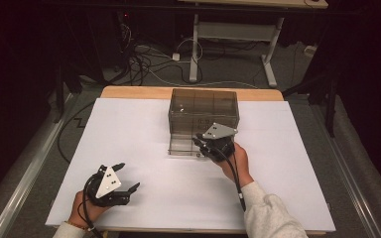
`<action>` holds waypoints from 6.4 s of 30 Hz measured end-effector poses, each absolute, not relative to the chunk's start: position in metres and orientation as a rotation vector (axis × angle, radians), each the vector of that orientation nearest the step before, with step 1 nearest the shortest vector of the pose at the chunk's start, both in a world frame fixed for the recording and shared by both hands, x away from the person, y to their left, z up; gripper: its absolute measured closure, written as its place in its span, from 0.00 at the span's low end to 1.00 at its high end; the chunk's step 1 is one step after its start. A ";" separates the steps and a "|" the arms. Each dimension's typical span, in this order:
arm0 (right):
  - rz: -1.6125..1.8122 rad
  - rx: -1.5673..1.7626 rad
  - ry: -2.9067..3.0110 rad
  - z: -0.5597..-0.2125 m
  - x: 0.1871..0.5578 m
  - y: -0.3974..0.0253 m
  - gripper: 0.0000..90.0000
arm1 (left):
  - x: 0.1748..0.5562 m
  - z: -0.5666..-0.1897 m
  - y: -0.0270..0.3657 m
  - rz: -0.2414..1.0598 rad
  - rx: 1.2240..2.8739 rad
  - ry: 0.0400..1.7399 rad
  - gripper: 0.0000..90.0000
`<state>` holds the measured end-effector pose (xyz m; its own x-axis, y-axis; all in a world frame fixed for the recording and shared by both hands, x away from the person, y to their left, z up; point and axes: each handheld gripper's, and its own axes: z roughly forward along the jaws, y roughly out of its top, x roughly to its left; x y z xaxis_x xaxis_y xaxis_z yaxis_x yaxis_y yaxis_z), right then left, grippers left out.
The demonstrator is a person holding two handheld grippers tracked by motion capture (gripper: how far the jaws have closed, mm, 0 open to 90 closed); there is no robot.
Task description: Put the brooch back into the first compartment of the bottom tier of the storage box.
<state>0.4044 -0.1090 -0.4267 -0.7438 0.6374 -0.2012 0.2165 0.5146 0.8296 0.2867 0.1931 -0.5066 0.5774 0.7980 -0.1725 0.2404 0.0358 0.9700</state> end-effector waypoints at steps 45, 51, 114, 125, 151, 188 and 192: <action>1.108 0.806 2.308 -0.455 0.438 -0.068 0.82 | 0.285 -0.506 0.195 0.529 1.507 0.902 0.22; 1.113 0.809 2.304 -0.455 0.436 -0.069 0.80 | 0.285 -0.506 0.195 0.529 1.508 0.902 0.22; 1.194 0.827 2.097 -0.426 0.408 -0.117 0.19 | 0.284 -0.507 0.192 0.538 1.517 0.899 0.23; 1.173 0.809 2.067 -0.421 0.397 -0.127 0.20 | 0.284 -0.507 0.192 0.542 1.522 0.898 0.23; 1.174 0.706 2.040 -0.404 0.353 -0.160 0.22 | 0.284 -0.508 0.189 0.556 1.530 0.889 0.23; 1.112 0.698 2.005 -0.401 0.326 -0.213 0.24 | 0.283 -0.507 0.189 0.560 1.535 0.885 0.23; 1.096 0.695 2.010 -0.405 0.324 -0.215 0.23 | 0.282 -0.506 0.190 0.561 1.526 0.886 0.23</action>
<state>0.3242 -0.2149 -0.4053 -0.5861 0.7345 -0.3419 0.1107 0.4906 0.8643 0.2824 0.1900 -0.5060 0.5902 0.7949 -0.1409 0.2123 0.0156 0.9771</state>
